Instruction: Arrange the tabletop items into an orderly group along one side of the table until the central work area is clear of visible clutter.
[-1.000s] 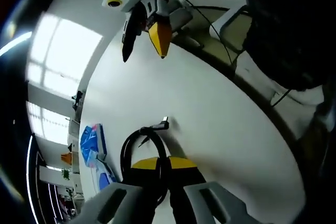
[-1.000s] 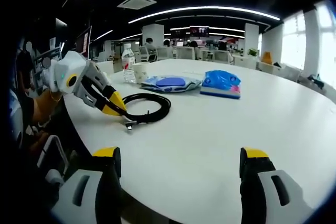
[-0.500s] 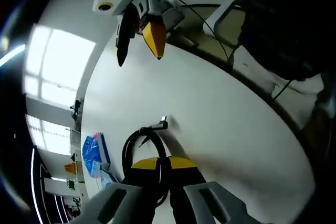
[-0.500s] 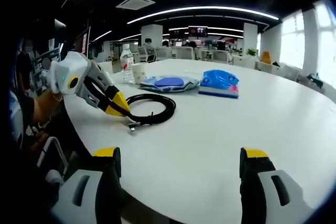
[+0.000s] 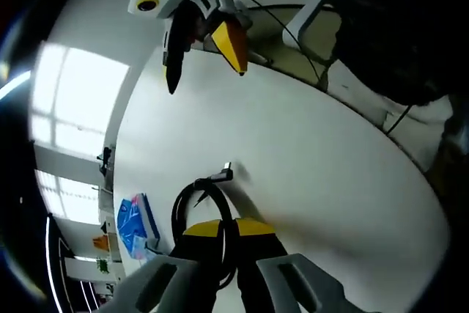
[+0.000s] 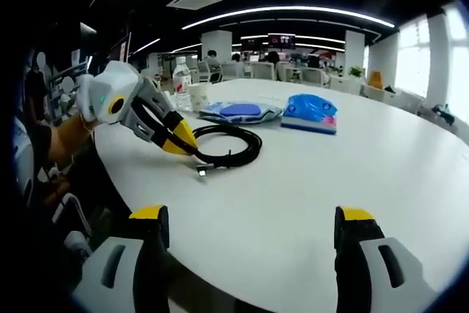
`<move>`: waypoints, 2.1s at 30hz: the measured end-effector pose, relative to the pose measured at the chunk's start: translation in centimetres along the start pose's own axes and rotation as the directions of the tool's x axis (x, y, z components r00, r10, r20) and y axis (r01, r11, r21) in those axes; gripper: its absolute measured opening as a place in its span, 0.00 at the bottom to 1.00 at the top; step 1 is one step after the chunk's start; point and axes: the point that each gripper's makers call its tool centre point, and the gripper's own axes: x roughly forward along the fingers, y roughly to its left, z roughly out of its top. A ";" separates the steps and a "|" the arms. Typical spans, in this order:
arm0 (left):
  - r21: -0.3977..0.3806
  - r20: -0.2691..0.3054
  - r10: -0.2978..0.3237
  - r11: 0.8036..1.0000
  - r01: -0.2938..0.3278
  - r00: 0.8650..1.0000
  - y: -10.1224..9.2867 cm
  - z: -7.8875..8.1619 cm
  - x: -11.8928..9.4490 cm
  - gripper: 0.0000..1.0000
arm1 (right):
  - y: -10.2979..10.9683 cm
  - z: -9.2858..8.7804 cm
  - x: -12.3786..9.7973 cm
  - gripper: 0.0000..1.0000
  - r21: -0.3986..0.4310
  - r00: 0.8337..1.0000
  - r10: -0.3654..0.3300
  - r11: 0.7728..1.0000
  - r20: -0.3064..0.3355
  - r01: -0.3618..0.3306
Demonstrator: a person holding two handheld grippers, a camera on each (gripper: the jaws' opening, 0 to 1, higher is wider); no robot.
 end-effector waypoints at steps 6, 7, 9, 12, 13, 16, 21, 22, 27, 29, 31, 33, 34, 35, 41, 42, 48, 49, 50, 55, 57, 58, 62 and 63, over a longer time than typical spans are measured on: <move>0.016 0.006 0.000 1.000 0.000 1.000 0.7 -0.1 0.7 0.03 | 0.1 0.2 -0.2 0.90 -0.014 1.000 -0.001 1.000 -0.001 0.001; 0.019 0.007 0.000 1.000 -0.001 1.000 0.8 -0.1 0.8 0.03 | 0.1 0.2 -0.3 0.90 -0.016 1.000 -0.003 1.000 -0.002 0.003; 0.023 0.011 0.003 1.000 -0.003 1.000 1.0 -0.1 1.0 0.03 | -0.2 0.2 -0.4 0.90 -0.010 1.000 -0.010 1.000 0.001 0.011; 0.039 0.022 0.005 0.999 -0.006 1.000 1.1 0.0 1.2 0.03 | -0.4 0.1 -0.6 0.90 -0.003 1.000 -0.023 1.000 0.003 0.023; 0.044 0.025 0.006 0.999 -0.007 1.000 1.2 0.0 1.3 0.03 | -0.5 0.1 -0.6 0.90 -0.004 1.000 -0.026 1.000 -0.001 0.026; 0.054 0.025 0.007 0.998 -0.009 1.000 1.3 -0.1 1.4 0.03 | -0.5 0.0 -0.7 0.90 -0.005 1.000 -0.029 1.000 -0.003 0.029; 0.060 0.024 0.009 0.998 -0.011 1.000 1.5 -0.2 1.7 0.03 | -0.5 -0.1 -0.8 0.90 -0.007 0.999 -0.035 0.999 -0.009 0.035; 0.061 0.025 0.010 0.998 -0.011 1.000 1.5 -0.2 1.7 0.03 | -0.5 -0.1 -0.8 0.90 -0.007 0.999 -0.035 0.999 -0.009 0.034; 0.053 0.025 0.011 0.999 -0.012 1.000 1.7 -0.4 1.8 0.03 | -0.4 -0.2 -0.7 0.90 -0.007 0.999 -0.033 0.999 -0.011 0.033; 0.046 0.021 0.014 0.999 -0.015 1.000 1.9 -0.6 1.9 0.03 | -0.4 -0.3 -0.7 0.89 -0.004 0.999 -0.034 0.999 -0.015 0.034; 0.048 0.014 0.017 0.999 -0.017 1.000 2.0 -0.8 2.1 0.03 | -0.4 -0.4 -0.7 0.89 -0.008 0.999 -0.036 0.999 -0.020 0.036; 0.047 0.014 0.017 0.999 -0.018 1.000 2.1 -0.9 2.2 0.03 | -0.5 -0.4 -0.6 0.88 -0.007 0.999 -0.034 0.999 -0.021 0.034; 0.046 0.014 0.018 0.999 -0.018 1.000 2.1 -0.9 2.2 0.03 | -0.4 -0.4 -0.6 0.88 -0.005 0.999 -0.031 0.999 -0.020 0.031; 0.044 0.017 0.018 0.999 -0.018 1.000 2.2 -0.9 2.3 0.03 | -0.5 -0.4 -0.6 0.88 -0.003 0.999 -0.031 1.000 -0.019 0.031; 0.044 0.019 0.020 0.999 -0.021 1.000 2.6 -0.8 2.8 0.03 | -0.9 -0.5 -0.7 0.88 -0.003 0.999 -0.038 0.999 -0.023 0.038; 0.044 0.018 0.020 0.999 -0.020 1.000 2.6 -0.8 2.9 0.03 | -0.9 -0.4 -0.7 0.88 -0.002 0.999 -0.037 0.999 -0.020 0.037; 0.040 0.019 0.021 0.999 -0.022 1.000 2.7 -0.9 2.9 0.03 | -1.0 -0.6 -0.6 0.88 0.001 0.999 -0.039 0.999 -0.023 0.039; 0.040 0.016 0.023 0.999 -0.023 1.000 2.8 -1.0 2.9 0.03 | -1.0 -0.6 -0.6 0.88 0.002 0.999 -0.036 0.999 -0.024 0.036; 0.040 0.012 0.024 0.999 -0.024 1.000 2.8 -1.1 2.9 0.03 | -0.9 -0.6 -0.6 0.88 0.002 0.999 -0.036 0.999 -0.025 0.036; 0.040 0.005 0.029 0.999 -0.029 1.000 3.1 -1.3 3.0 0.03 | -1.0 -0.7 -0.6 0.87 0.003 0.999 -0.039 0.999 -0.029 0.039; 0.040 0.002 0.031 0.999 -0.031 1.000 3.2 -1.4 3.3 0.03 | -1.0 -0.7 -0.6 0.87 0.003 0.999 -0.038 0.999 -0.030 0.038; 0.039 0.001 0.030 0.999 -0.030 1.000 3.3 -1.5 3.3 0.03 | -1.0 -0.7 -0.6 0.87 0.002 0.999 -0.037 0.999 -0.031 0.037; 0.026 0.002 0.035 0.999 -0.035 0.999 3.6 -1.7 3.6 0.03 | -1.0 -0.7 -0.6 0.87 0.005 0.999 -0.037 0.999 -0.031 0.037; 0.024 0.002 0.038 0.999 -0.038 0.999 3.7 -1.7 3.7 0.03 | -1.1 -0.7 -0.6 0.87 0.005 0.999 -0.038 0.999 -0.032 0.038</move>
